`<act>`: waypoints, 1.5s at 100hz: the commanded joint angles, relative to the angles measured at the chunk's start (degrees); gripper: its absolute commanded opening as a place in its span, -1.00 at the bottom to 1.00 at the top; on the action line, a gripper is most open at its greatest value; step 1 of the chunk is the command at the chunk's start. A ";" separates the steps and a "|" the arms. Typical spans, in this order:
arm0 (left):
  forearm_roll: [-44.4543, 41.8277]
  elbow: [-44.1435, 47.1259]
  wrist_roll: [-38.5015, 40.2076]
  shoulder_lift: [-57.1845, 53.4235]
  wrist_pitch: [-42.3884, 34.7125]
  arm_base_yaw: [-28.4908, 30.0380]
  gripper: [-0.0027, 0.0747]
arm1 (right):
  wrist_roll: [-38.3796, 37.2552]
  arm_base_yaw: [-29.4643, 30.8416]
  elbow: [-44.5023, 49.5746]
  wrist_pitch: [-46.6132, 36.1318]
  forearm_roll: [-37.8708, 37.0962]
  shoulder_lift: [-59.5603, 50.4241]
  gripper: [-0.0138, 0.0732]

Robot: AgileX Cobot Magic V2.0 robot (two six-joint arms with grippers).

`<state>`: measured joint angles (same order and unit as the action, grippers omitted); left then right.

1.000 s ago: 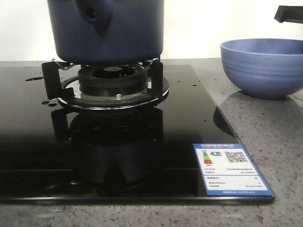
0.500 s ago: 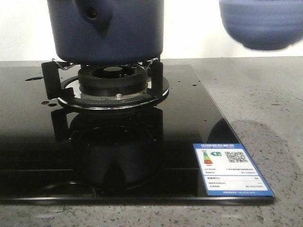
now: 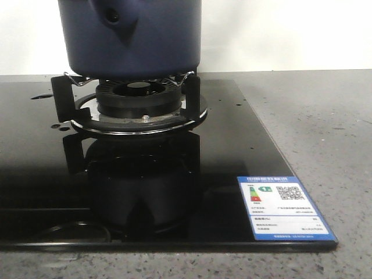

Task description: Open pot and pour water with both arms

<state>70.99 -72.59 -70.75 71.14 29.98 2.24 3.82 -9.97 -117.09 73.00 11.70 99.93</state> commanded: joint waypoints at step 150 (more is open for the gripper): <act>3.03 -2.32 0.21 -1.34 -4.25 0.01 -0.01 | -0.52 -17.73 37.87 -94.14 -8.61 -12.43 -0.78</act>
<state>70.99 -72.59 -70.75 71.23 27.91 2.24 3.17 -27.56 -77.67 -11.68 4.08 90.76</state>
